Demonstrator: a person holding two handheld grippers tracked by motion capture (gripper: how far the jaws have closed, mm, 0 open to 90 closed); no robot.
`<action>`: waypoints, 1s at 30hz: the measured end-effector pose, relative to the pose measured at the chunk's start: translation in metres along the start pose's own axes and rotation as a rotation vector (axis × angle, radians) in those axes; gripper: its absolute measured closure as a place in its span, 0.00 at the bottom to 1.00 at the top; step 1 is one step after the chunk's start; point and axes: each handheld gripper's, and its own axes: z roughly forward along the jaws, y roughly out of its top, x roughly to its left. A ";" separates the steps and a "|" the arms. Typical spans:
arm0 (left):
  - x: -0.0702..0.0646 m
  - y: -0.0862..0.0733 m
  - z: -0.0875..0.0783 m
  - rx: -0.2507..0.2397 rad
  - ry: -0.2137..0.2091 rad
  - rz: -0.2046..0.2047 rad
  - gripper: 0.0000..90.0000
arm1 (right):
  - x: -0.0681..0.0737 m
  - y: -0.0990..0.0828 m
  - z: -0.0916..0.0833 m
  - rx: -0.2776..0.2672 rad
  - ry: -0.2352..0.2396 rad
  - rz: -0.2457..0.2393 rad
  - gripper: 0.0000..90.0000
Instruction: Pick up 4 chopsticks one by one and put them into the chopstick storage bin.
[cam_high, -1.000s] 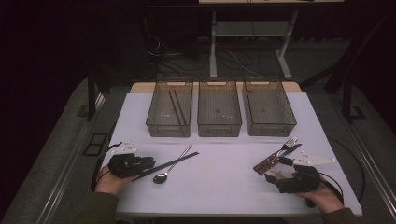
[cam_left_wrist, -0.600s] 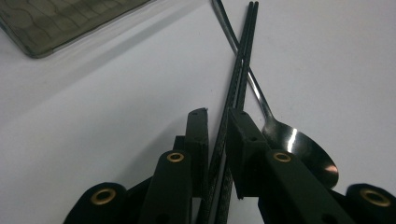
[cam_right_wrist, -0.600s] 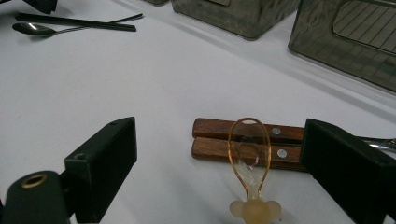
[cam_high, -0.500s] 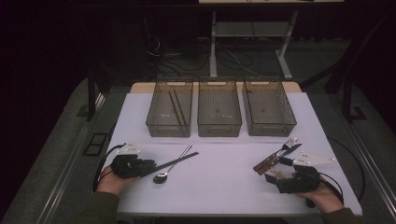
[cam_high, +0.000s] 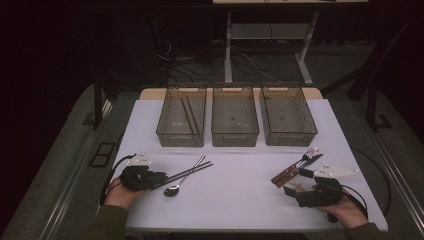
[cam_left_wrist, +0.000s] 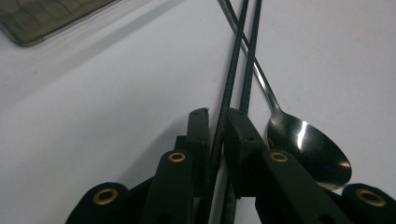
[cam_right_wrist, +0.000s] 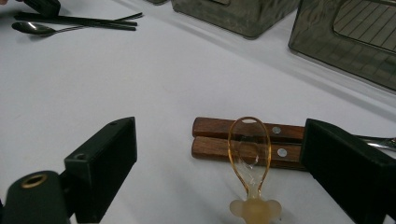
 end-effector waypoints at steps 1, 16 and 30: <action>0.000 0.000 0.001 0.003 0.001 0.002 0.88 | 0.000 0.000 0.000 0.000 0.000 0.000 0.12; -0.002 0.000 0.002 0.019 0.025 0.061 0.91 | 0.000 0.000 0.000 0.000 0.000 -0.001 0.12; -0.001 0.000 0.002 0.013 0.017 0.078 0.94 | 0.000 0.000 0.000 0.001 0.003 -0.002 0.12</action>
